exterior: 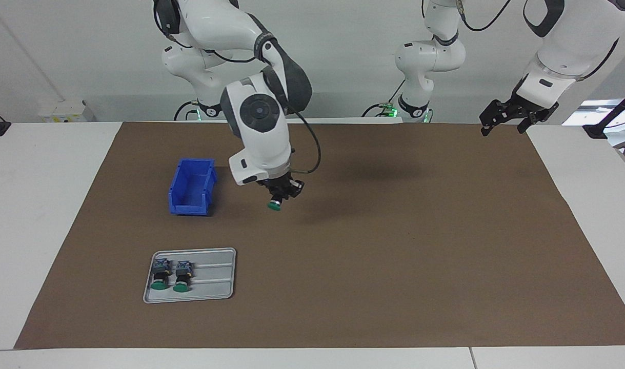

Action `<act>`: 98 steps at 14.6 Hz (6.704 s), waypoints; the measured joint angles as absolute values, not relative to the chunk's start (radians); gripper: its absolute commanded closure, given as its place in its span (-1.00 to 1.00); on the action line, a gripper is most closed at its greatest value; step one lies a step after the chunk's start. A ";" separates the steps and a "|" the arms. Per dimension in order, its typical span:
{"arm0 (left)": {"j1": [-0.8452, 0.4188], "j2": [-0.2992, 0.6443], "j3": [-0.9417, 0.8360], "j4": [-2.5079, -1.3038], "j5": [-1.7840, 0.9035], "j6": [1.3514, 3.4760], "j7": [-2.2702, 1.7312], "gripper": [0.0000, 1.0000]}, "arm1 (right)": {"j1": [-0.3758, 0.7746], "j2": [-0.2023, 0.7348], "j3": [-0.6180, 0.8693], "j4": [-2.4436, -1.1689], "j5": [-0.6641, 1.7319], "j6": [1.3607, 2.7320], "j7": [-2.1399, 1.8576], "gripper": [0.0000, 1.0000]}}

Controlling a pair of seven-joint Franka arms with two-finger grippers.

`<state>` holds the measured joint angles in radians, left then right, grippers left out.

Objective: Place and press button with both arms

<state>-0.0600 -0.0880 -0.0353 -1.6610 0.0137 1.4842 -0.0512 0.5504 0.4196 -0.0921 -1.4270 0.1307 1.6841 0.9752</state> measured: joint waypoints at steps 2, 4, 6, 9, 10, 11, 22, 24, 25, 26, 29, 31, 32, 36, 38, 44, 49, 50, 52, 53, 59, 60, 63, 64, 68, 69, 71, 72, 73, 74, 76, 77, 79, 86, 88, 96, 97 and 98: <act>-0.060 -0.088 -0.035 -1.661 0.014 1.484 -0.051 -1.00 | 0.563 0.425 -0.092 -1.450 0.131 1.685 1.136 0.99; -0.060 -0.088 -0.035 -1.661 0.014 1.484 -0.051 -1.00 | 0.577 0.452 -0.092 -1.465 0.131 1.718 1.378 0.93; -0.060 -0.088 -0.035 -1.661 0.014 1.484 -0.051 -1.00 | 0.610 0.486 -0.090 -1.473 0.132 1.778 1.567 0.89; -0.060 -0.088 -0.036 -1.661 0.014 1.484 -0.051 -1.00 | 0.663 0.513 -0.089 -1.495 0.139 1.896 1.778 0.83; -0.060 -0.088 -0.036 -1.661 0.014 1.484 -0.051 -1.00 | 0.673 0.517 -0.089 -1.505 0.141 1.923 1.827 0.82; -0.060 -0.088 -0.036 -1.661 0.014 1.484 -0.051 -1.00 | 0.679 0.518 -0.089 -1.521 0.146 1.957 1.867 0.82; -0.060 -0.088 -0.035 -1.662 0.014 1.482 -0.051 -1.00 | 0.703 0.531 -0.093 -1.621 0.187 2.102 2.099 -0.99; -0.060 -0.089 -0.035 -1.662 0.014 1.482 -0.051 -1.00 | 0.693 0.530 -0.094 -1.614 0.193 2.102 2.099 -0.99; -0.060 -0.089 -0.035 -1.662 0.014 1.482 -0.051 -1.00 | 0.689 0.529 -0.094 -1.605 0.193 2.102 2.099 -0.99; -0.060 -0.089 -0.035 -1.662 0.014 1.482 -0.052 -1.00 | 0.684 0.523 -0.095 -1.596 0.193 2.102 2.096 -0.99; -0.060 -0.089 -0.034 -1.662 0.014 1.482 -0.054 -1.00 | 0.638 0.454 -0.100 -1.579 0.193 2.058 1.996 -0.99; -0.060 -0.089 -0.034 -1.662 0.014 1.482 -0.056 -1.00 | 0.558 0.378 -0.103 -1.574 0.193 1.964 1.812 -0.99; -0.060 -0.089 -0.034 -1.662 0.014 1.482 -0.057 -1.00 | 0.507 0.338 -0.104 -1.573 0.193 1.913 1.704 -0.99; -0.060 -0.090 -0.034 -1.662 0.014 1.481 -0.057 -1.00 | 0.328 0.220 -0.107 -1.573 0.193 1.761 1.305 -0.99; -0.060 -0.091 -0.034 -1.662 0.014 1.481 -0.057 -1.00 | 0.256 0.172 -0.108 -1.572 0.193 1.705 1.129 -0.99; -0.059 -0.091 -0.033 -1.664 0.014 1.481 -0.070 -1.00 | 0.099 0.022 -0.113 -1.569 0.073 1.555 0.574 -0.99; -0.066 -0.091 -0.039 -1.671 0.013 1.489 -0.181 -1.00 | 0.055 -0.037 -0.114 -1.574 -0.027 1.473 0.189 -0.99; -0.073 -0.092 -0.039 -1.674 0.013 1.492 -0.192 -1.00 | 0.040 -0.037 -0.114 -1.576 -0.027 1.469 0.136 -0.99; -0.078 -0.095 -0.042 -1.684 0.013 1.496 -0.199 -1.00 | 0.026 -0.037 -0.114 -1.580 -0.027 1.467 0.089 -0.99; -0.078 -0.096 -0.043 -1.687 0.013 1.497 -0.199 -1.00 | 0.026 -0.037 -0.113 -1.581 -0.027 1.465 0.085 -0.99; -0.129 -0.100 -0.045 -1.709 0.013 1.538 -0.354 -1.00 | 0.026 -0.037 -0.094 -1.585 -0.027 1.448 0.084 -0.99; -0.156 -0.099 -0.046 -1.721 0.013 1.551 -0.391 -1.00 | 0.017 -0.037 -0.085 -1.586 -0.027 1.448 0.083 -0.99; -0.222 -0.094 -0.050 -1.747 0.012 1.581 -0.519 -1.00 | -0.009 -0.032 -0.065 -1.588 -0.027 1.448 0.054 -0.99; -0.244 -0.087 -0.050 -1.752 0.012 1.587 -0.580 -1.00 | -0.016 -0.031 -0.061 -1.588 -0.027 1.448 0.038 -0.99; -0.331 -0.034 -0.052 -1.759 0.009 1.632 -0.866 -1.00 | -0.036 -0.031 -0.045 -1.588 -0.027 1.444 -0.010 -0.99; -0.354 -0.018 -0.053 -1.760 0.007 1.645 -0.934 -1.00 | -0.036 -0.031 -0.044 -1.588 -0.027 1.436 -0.011 -0.99; -0.399 0.014 -0.053 -1.760 -0.003 1.680 -1.066 -1.00 | -0.035 -0.031 -0.043 -1.588 -0.027 1.430 -0.011 -0.99; -0.420 0.029 -0.053 -1.760 -0.011 1.701 -1.128 -1.00 | -0.034 -0.032 -0.040 -1.588 -0.027 1.430 -0.012 -0.99; -0.443 0.047 -0.053 -1.760 -0.016 1.726 -1.198 -1.00 | -0.034 -0.032 -0.037 -1.588 -0.027 1.430 -0.012 -0.99; -0.465 0.070 -0.053 -1.758 -0.019 1.753 -1.270 -1.00 | -0.033 -0.032 -0.034 -1.588 -0.027 1.430 -0.012 -0.99; -0.505 0.112 -0.053 -1.755 -0.036 1.802 -1.399 -1.00 | -0.034 -0.032 -0.033 -1.588 -0.027 1.429 -0.012 -0.99; -0.524 0.133 -0.053 -1.750 -0.042 1.827 -1.466 -1.00 | -0.034 -0.032 -0.033 -1.588 -0.027 1.429 -0.012 -0.99; -0.567 0.174 -0.053 -1.738 -0.046 1.871 -1.594 -0.99 | -0.034 -0.032 -0.033 -1.588 -0.027 1.429 -0.012 -0.99; -0.709 0.339 -0.052 -1.696 -0.047 2.003 -1.970 -0.99 | -0.034 -0.032 -0.033 -1.588 -0.027 1.429 -0.012 -0.99; -0.722 0.402 -0.051 -1.642 -0.045 2.013 -2.014 -0.99 | -0.034 -0.032 -0.033 -1.588 -0.027 1.429 -0.012 -0.99; -0.732 0.499 -0.050 -1.611 -0.013 2.098 -2.087 -0.98 | -0.034 -0.032 -0.033 -1.588 -0.027 1.429 -0.012 -0.99; -0.733 0.505 -0.051 -1.611 -0.013 2.105 -2.090 -0.98 | -0.034 -0.032 -0.033 -1.588 -0.027 1.429 -0.012 -0.99; -0.737 0.511 -0.050 -1.612 -0.013 2.113 -2.094 -0.98 | -0.034 -0.032 -0.033 -1.588 -0.027 1.429 -0.012 -0.99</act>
<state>-0.7373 0.5114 -0.0505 -1.6116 -0.0127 2.1132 -2.0939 -0.0339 -0.0323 -0.0334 -1.5882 -0.0272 1.4294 -0.0116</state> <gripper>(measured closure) 0.004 0.004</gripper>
